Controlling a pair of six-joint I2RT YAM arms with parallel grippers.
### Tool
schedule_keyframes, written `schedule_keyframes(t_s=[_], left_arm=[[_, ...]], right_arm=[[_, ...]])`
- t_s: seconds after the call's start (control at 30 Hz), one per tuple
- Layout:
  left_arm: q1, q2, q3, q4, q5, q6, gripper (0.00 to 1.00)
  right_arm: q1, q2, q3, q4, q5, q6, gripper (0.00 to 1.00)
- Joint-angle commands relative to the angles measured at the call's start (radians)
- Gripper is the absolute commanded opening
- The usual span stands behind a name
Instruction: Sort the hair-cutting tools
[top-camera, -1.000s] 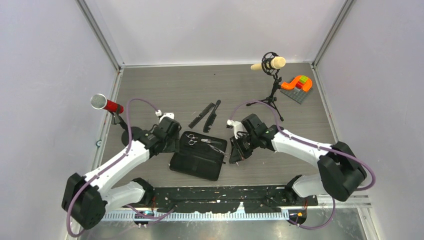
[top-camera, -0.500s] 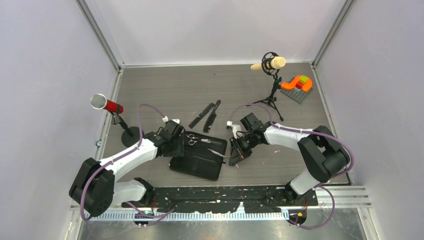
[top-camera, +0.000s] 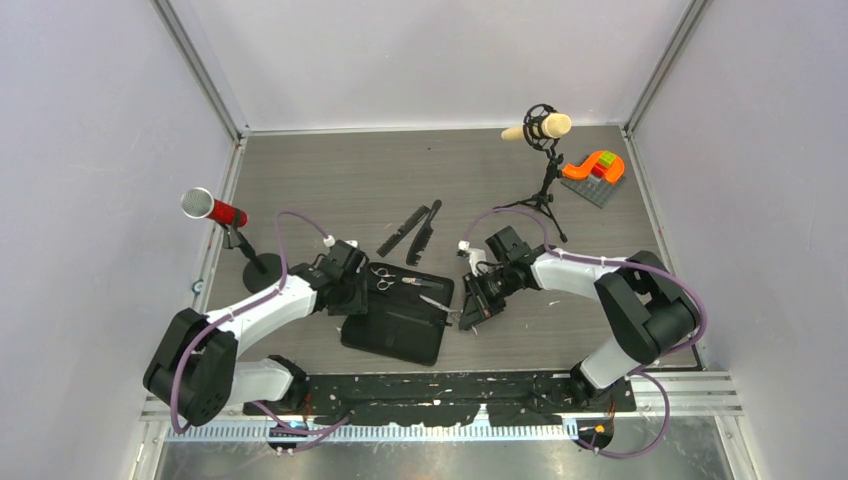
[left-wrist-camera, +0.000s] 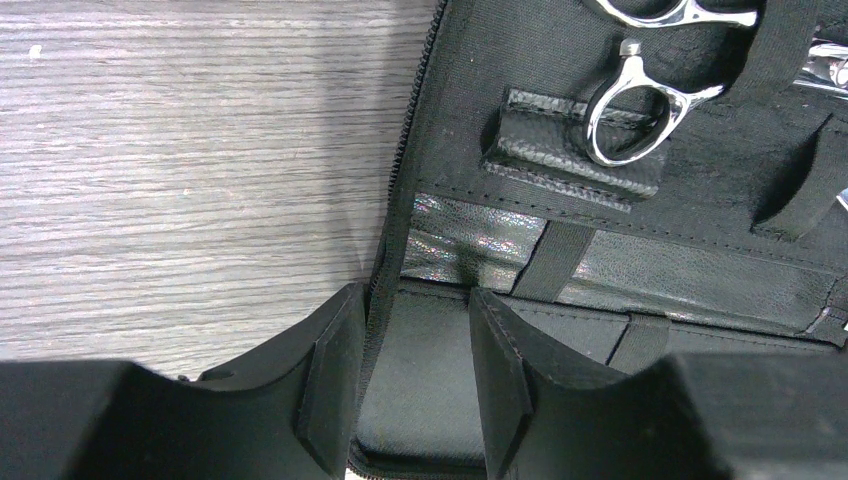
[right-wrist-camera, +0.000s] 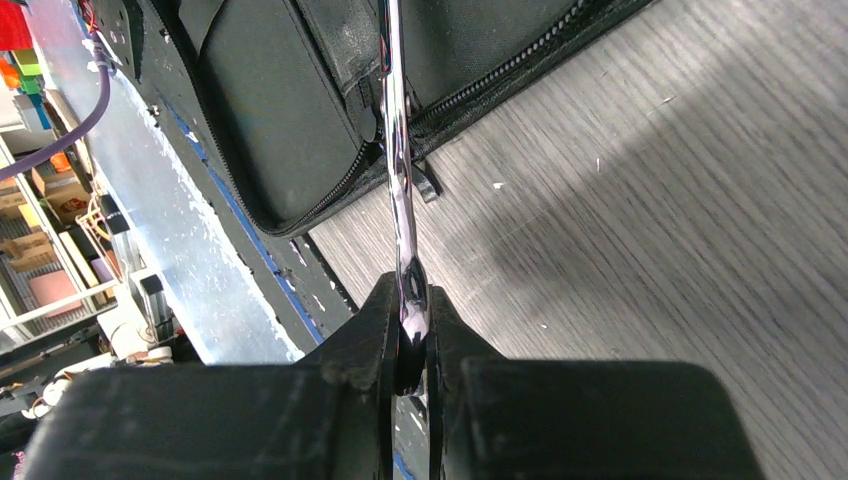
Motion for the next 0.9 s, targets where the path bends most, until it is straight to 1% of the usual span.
schedule_keyframes(t_s=[0.0,0.33,0.6,0.7,0.77,0.87], left_arm=[[0.003,0.021,-0.020,0.081,0.007,-0.014,0.43],[0.004,0.012,-0.020,0.075,0.008,-0.009,0.42],[0.004,0.014,-0.020,0.078,0.018,-0.006,0.40],[0.004,0.012,-0.021,0.078,0.019,-0.004,0.40],[0.004,0.009,-0.024,0.080,0.020,-0.004,0.39],[0.004,-0.005,-0.031,0.082,0.019,-0.005,0.39]], right_arm=[[-0.004,-0.030,-0.025,0.046,-0.040,0.017,0.05],[0.024,0.049,0.044,0.097,-0.094,-0.003,0.05],[0.042,0.126,0.114,0.090,-0.137,-0.054,0.08],[0.042,0.137,0.137,0.080,-0.105,-0.046,0.13],[0.042,0.133,0.145,0.072,-0.047,-0.031,0.18],[0.042,0.094,0.145,0.054,0.064,-0.003,0.33]])
